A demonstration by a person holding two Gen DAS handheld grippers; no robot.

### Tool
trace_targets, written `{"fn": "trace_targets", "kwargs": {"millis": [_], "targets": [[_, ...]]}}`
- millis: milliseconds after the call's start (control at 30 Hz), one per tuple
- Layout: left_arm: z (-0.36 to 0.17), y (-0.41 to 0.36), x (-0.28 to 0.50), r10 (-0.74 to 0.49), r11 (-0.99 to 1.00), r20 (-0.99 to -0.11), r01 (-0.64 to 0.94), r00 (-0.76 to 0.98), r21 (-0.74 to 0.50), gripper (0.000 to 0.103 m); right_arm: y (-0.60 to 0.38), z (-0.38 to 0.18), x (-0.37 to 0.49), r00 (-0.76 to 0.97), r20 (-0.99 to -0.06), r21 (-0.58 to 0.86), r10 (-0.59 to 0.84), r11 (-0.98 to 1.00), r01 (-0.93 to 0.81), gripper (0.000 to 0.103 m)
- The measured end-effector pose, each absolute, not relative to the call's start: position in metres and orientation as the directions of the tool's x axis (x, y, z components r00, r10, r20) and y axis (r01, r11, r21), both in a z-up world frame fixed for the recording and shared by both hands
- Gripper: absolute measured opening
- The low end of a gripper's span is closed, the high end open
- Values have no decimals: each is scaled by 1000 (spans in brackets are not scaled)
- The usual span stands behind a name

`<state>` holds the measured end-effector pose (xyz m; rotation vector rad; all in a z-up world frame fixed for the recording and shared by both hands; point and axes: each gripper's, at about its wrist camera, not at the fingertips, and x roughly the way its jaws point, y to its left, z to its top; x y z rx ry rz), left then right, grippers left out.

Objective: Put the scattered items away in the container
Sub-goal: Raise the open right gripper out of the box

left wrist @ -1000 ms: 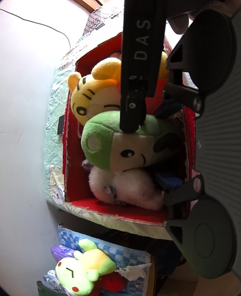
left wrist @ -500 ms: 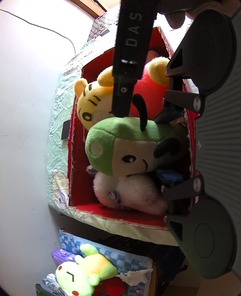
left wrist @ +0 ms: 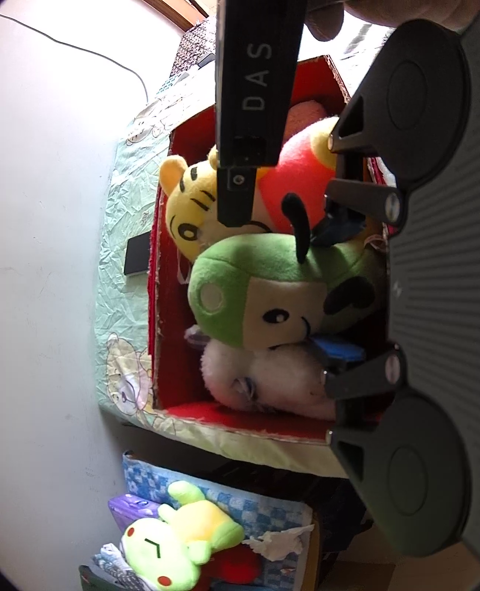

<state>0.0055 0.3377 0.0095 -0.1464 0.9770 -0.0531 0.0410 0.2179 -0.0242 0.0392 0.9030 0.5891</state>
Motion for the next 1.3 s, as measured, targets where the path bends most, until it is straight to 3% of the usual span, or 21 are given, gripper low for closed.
{"fn": "trace_targets", "kwargs": {"millis": [233, 833, 967, 1300], "targets": [[6, 336, 4, -98, 990, -824, -29, 557, -137, 63, 218, -38, 37, 480, -728, 276, 489, 851, -447, 22], [-2, 340, 8, -105, 990, -832, -25, 545, -142, 69, 227, -47, 33, 497, -734, 236, 463, 860, -453, 21], [-9, 343, 9, -122, 986, -841, -35, 527, -165, 68, 222, -49, 35, 481, -732, 282, 482, 857, -430, 19], [-13, 337, 7, -131, 986, -839, -19, 528, -166, 84, 216, -51, 34, 473, -716, 328, 513, 846, -420, 19]]}}
